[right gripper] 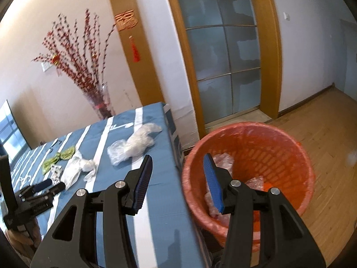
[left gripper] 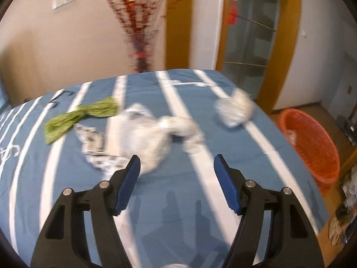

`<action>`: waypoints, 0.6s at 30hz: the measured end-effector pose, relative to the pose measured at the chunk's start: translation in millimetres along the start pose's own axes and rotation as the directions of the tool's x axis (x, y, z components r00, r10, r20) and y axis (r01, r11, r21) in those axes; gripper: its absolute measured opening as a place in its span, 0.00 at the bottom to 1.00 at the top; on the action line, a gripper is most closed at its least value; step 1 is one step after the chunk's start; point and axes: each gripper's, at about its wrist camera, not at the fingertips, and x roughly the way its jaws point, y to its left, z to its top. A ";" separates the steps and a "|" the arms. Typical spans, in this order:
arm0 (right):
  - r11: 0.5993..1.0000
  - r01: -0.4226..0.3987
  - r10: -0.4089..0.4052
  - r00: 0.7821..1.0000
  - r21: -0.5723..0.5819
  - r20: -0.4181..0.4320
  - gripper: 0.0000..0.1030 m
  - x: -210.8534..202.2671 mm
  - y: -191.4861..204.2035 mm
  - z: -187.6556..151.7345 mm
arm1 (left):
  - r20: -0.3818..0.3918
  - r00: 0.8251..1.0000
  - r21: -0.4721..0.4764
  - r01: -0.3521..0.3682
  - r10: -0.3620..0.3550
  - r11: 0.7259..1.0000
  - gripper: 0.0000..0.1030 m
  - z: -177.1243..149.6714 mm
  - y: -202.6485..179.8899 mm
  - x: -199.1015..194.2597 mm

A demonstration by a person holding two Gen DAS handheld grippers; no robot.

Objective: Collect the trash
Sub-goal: 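Move both open grippers back over the remaining bags on the table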

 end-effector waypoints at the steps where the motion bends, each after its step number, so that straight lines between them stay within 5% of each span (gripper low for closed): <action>1: 1.000 -0.005 0.005 1.000 -0.008 -0.006 0.47 1.9 4.3 -1.1 | 0.003 1.000 -0.022 -0.029 0.029 0.999 0.65 1.3 13.1 0.8; 6: 0.999 -0.021 0.020 0.999 -0.032 -0.034 0.47 10.8 20.4 -7.1 | 0.003 0.991 -0.124 -0.129 0.131 0.984 0.65 7.0 63.4 10.8; 18: 0.997 -0.024 0.019 0.997 -0.075 -0.069 0.47 24.0 39.0 -14.3 | -0.086 0.986 -0.237 -0.162 0.146 0.958 0.65 11.6 110.1 47.7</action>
